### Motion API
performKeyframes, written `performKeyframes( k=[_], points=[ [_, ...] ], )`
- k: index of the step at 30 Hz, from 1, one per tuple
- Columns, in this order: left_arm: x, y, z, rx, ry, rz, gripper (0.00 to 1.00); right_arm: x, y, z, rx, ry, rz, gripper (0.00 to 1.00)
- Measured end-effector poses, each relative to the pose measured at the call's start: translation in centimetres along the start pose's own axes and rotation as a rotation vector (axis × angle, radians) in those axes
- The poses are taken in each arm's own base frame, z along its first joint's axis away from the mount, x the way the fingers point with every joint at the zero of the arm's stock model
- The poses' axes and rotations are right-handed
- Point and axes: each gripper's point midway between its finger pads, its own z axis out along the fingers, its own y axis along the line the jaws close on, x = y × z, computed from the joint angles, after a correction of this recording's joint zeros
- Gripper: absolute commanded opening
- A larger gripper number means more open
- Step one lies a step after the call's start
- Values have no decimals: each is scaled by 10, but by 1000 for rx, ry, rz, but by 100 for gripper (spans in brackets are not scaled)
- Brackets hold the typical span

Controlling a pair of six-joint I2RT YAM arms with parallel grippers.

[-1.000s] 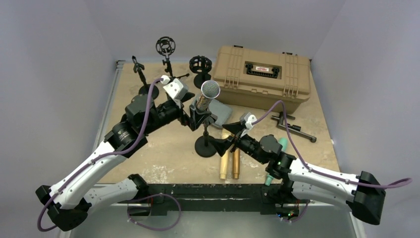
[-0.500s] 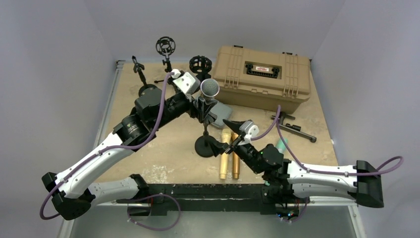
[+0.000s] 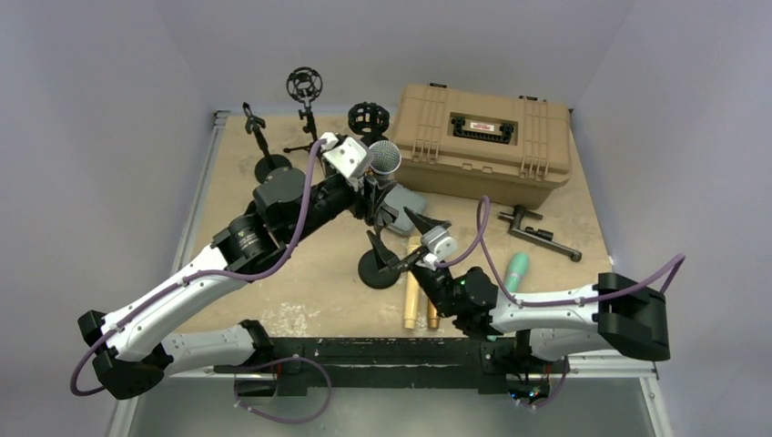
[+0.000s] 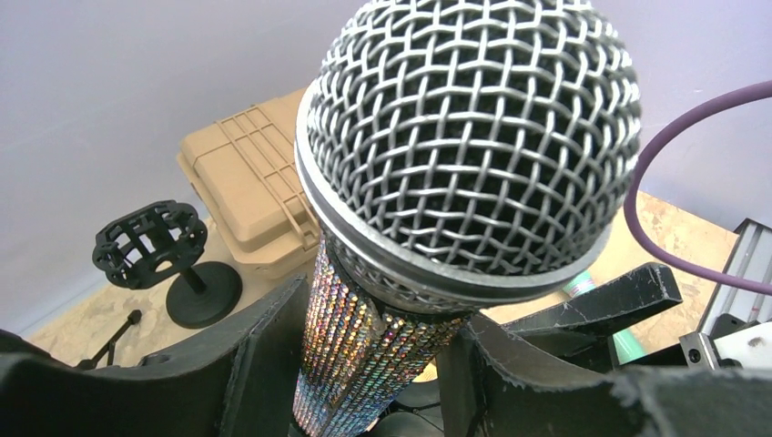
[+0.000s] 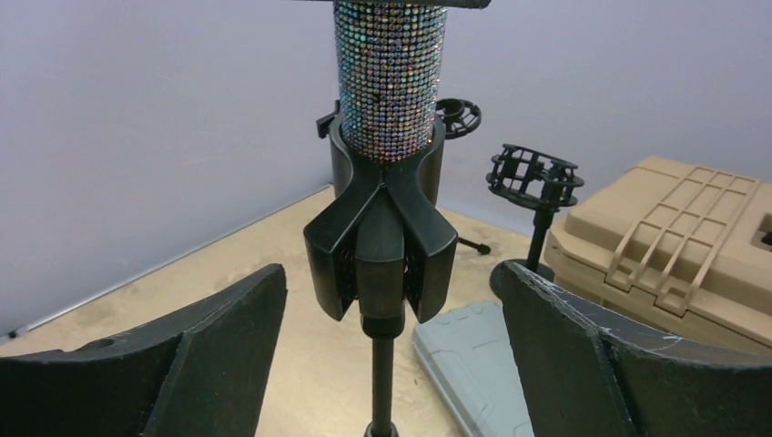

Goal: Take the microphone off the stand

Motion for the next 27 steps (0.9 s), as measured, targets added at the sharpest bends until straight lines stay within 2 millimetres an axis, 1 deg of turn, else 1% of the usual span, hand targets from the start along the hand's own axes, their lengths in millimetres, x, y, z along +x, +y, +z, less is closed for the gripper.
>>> performKeyframes(
  k=[5,14,19,22,27],
  points=[
    [0,0,0,-11,1,8,38,1,-5,9,73,-33,-13,80],
    [0,-1,0,-16,2,22,36,14,-8,14,128,-42,-61,77],
    [0,-1,0,-17,2,22,36,18,-7,16,130,-38,-85,80],
    [0,-1,0,-17,2,22,36,17,-9,16,142,-37,-92,80],
    [0,-2,0,-17,2,23,35,17,-10,16,148,-36,-107,71]
  ],
)
